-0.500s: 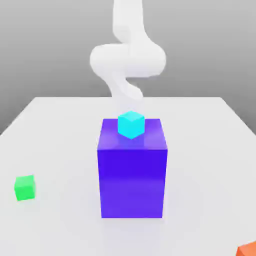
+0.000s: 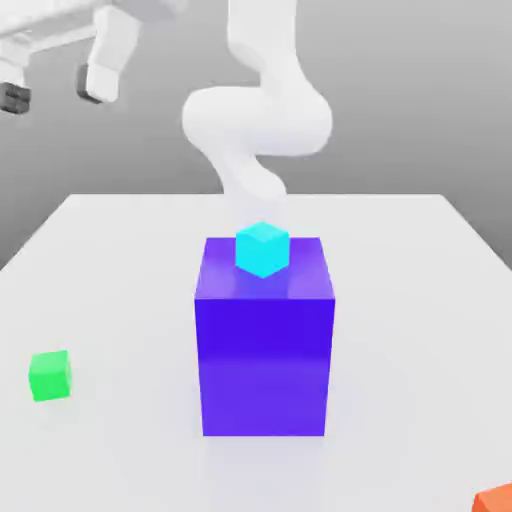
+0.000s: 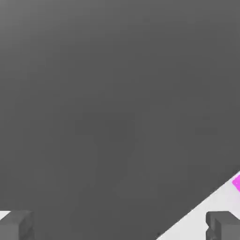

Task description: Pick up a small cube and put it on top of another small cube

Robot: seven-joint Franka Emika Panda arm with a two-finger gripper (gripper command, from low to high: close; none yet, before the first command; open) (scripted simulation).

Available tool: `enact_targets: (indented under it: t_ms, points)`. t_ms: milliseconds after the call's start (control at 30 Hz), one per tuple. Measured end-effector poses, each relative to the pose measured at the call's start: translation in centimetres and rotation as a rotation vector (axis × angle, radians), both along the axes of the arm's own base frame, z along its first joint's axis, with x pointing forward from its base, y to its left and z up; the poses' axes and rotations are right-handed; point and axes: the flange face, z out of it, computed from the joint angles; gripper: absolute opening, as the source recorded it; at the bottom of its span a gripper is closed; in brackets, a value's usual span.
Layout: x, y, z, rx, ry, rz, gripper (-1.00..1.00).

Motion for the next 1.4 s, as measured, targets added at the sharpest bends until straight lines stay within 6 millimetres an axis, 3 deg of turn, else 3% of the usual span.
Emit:
enact_targets:
  t_ms: [167, 333, 467, 633, 767, 800, 1000, 1067, 1167, 1400]
  points:
    - [1.9, -6.2, -7.4, 0.082, 0.084, -0.225, 0.0]
    - [2.9, -10.9, -15.5, 0.158, 0.166, -0.427, 0.0]
    - [2.4, -14.8, -22.4, 0.214, 0.231, -0.599, 0.0]
    - [0.3, -19.3, -31.4, 0.279, 0.312, -0.82, 0.0]
    - [-0.2, -20.1, -38.3, 0.29, 0.327, -0.861, 0.0]
    - [-0.2, -20.1, -39.3, 0.291, 0.327, -0.863, -1.0]
    - [-0.2, -20.1, -39.8, 0.291, 0.325, -0.863, -1.0]
    - [-0.2, -20.1, -38.0, 0.291, 0.326, -0.864, -1.0]
    - [-0.6, -20.1, -33.8, 0.285, 0.327, -0.858, -1.0]
    - [-8.0, -20.3, -30.1, 0.194, 0.355, -0.755, -1.0]
